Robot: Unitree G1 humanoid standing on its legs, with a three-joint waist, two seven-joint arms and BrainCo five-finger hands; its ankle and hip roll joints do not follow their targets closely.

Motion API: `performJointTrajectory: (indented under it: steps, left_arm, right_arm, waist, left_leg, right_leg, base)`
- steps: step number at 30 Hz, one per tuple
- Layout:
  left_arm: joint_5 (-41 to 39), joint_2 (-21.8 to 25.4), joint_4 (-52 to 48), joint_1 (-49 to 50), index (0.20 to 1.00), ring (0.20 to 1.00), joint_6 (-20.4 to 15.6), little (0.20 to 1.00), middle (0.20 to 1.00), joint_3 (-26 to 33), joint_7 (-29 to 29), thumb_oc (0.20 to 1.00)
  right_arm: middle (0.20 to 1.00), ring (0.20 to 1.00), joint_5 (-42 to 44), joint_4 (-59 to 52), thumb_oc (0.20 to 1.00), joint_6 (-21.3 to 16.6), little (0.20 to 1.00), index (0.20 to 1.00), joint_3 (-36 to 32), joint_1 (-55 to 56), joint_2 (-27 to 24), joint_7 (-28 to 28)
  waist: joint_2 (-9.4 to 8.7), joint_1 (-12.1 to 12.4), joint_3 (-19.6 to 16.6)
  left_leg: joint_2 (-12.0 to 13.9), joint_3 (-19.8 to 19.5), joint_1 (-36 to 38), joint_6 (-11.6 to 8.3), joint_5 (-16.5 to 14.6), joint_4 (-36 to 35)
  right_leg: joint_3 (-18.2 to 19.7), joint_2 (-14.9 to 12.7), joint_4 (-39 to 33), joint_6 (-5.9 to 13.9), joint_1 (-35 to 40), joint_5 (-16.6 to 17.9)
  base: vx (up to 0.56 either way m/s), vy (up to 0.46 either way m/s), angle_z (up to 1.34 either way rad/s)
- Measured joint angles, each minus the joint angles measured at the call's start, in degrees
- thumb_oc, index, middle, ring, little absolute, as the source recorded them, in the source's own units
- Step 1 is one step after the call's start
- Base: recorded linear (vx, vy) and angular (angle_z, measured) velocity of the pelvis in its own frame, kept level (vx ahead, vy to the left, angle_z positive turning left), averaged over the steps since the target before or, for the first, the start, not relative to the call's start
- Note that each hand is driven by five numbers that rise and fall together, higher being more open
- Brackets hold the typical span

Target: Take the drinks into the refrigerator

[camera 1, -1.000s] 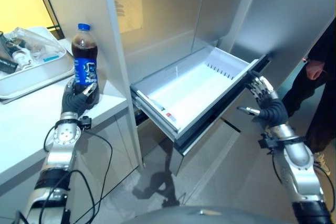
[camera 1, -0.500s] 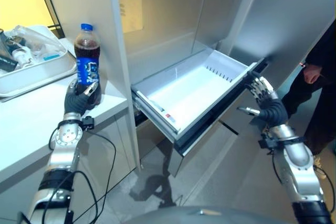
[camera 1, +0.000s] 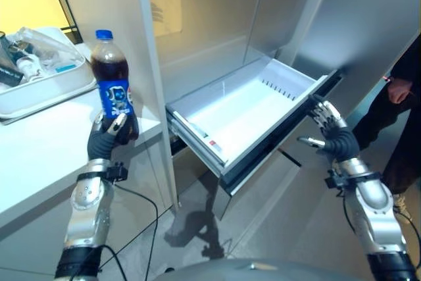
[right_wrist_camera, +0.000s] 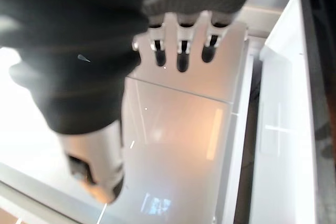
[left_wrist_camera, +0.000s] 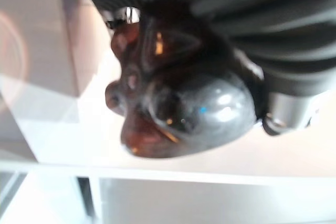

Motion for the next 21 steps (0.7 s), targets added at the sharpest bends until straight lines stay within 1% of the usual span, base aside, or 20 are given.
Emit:
performJointTrajectory:
  steps: [3,4,9,10,13,15,17,19,20,21]
  left_arm:
    - [-3.6,-1.0,-3.5,1.4,0.2,0.2,-0.1,0.2,0.2,1.0,-2.5,0.2]
    - [-5.1,-1.0,-4.9,2.0,0.2,0.2,-0.1,0.2,0.2,1.0,-3.5,0.2]
    - [-8.1,-0.7,-8.2,3.0,0.2,0.2,-0.4,0.2,0.2,0.8,-8.5,0.2]
    - [-9.0,-0.3,-8.9,3.5,0.2,0.2,-0.4,0.2,0.2,0.7,-10.2,0.2]
    - [-9.4,0.2,-10.0,3.7,0.2,0.2,-0.4,0.2,0.2,0.3,-12.8,0.2]
    - [-9.9,2.7,-10.8,4.1,0.2,0.2,-0.3,0.2,0.2,-1.9,-14.5,0.2]
    - [-10.4,7.1,-11.9,4.8,0.2,0.2,0.3,0.2,0.2,-5.4,-17.5,0.2]
    - [-10.7,9.2,-12.1,4.9,0.2,0.2,0.6,0.2,0.2,-8.4,-20.0,0.2]
    - [-10.7,11.0,-12.1,4.9,0.2,0.2,1.1,0.2,0.2,-10.7,-21.0,0.2]
    - [-10.8,12.3,-12.1,5.2,0.2,0.2,1.2,0.2,0.2,-12.1,-21.7,0.2]
  right_arm:
    - [1.0,1.0,0.6,0.2,1.0,0.0,1.0,1.0,0.0,0.0,0.0,1.3]
    - [1.0,1.0,0.7,0.2,1.0,0.0,1.0,1.0,0.0,-0.1,0.0,1.9]
    - [1.0,1.0,2.6,1.2,1.0,0.0,1.0,1.0,0.0,-0.1,0.0,3.7]
    - [1.0,1.0,4.8,1.2,1.0,0.3,1.0,1.0,0.2,-0.1,-0.1,5.0]
    - [1.0,1.0,8.6,1.2,1.0,1.3,1.0,1.0,0.9,-0.2,-0.8,7.3]
    - [1.0,1.0,13.4,1.7,1.0,2.7,1.0,1.0,2.4,-0.2,-2.2,10.0]
    - [1.0,1.0,19.3,1.7,1.0,5.4,1.0,1.0,6.3,-0.3,-6.1,13.6]
    - [1.0,1.0,23.6,2.9,1.0,7.0,1.0,1.0,8.9,-1.1,-7.2,16.0]
    - [1.0,1.0,25.3,3.5,1.0,8.6,1.0,1.0,11.0,-1.7,-9.1,17.5]
    - [1.0,1.0,26.4,3.4,1.0,9.2,1.0,1.0,12.2,-1.7,-10.6,18.4]
  waist:
    - [-0.01,0.3,0.2]
    - [0.02,0.9,0.3]
    - [0.13,1.7,0.5]
    - [0.22,1.6,0.7]
    - [0.44,1.6,0.8]
    - [0.51,1.7,0.9]
    - [0.49,1.6,0.9]
    - [0.45,1.6,0.9]
    - [0.45,1.6,0.9]
    - [0.5,1.7,0.9]
  left_leg:
    - [0.0,-0.3,-0.2,-0.28,0.2,0.0]
    - [-0.1,-0.6,-0.2,-0.3,0.2,0.1]
    - [-0.1,-0.8,-0.2,-0.28,0.2,0.0]
    - [-0.1,-1.0,-0.1,-0.28,0.2,0.0]
    - [-0.1,-1.2,-0.1,-0.12,0.1,0.0]
    - [-0.1,-1.2,-0.2,-0.01,0.0,0.0]
    - [-0.1,-1.3,-0.1,-0.29,0.2,0.0]
    - [-0.1,-1.3,-0.1,-0.3,0.2,0.1]
    - [-0.2,-1.2,0.0,-0.29,0.2,0.0]
    - [-0.2,-1.2,-0.1,-0.29,0.2,0.0]
  right_leg:
    - [-0.5,0.0,0.0,0.02,0.0,0.0]
    - [-1.0,0.0,0.1,0.04,0.3,0.0]
    - [-1.3,-0.1,0.1,0.09,0.4,-0.1]
    - [-1.4,-0.1,0.0,0.08,0.5,-0.2]
    - [-1.6,-0.1,0.0,0.14,0.4,-0.2]
    - [-1.7,-0.1,0.0,0.11,0.4,-0.2]
    - [-1.7,-0.1,0.0,0.04,0.6,-0.2]
    - [-1.7,-0.1,0.0,0.03,0.7,-0.2]
    - [-1.7,-0.1,0.0,0.04,0.7,-0.2]
    - [-1.7,-0.1,0.0,0.04,0.7,-0.2]
  base:
    - [-0.02,0.001,0.06]
    - [-0.02,-0.001,0.04]
    - [-0.01,-0.004,0.04]
    - [0.0,-0.003,0.05]
    - [0.0,-0.004,0.03]
    - [0.0,0.0,0.0]
    - [0.0,0.0,0.0]
    - [0.0,0.0,0.0]
    - [0.0,0.0,0.0]
    - [0.0,0.0,0.0]
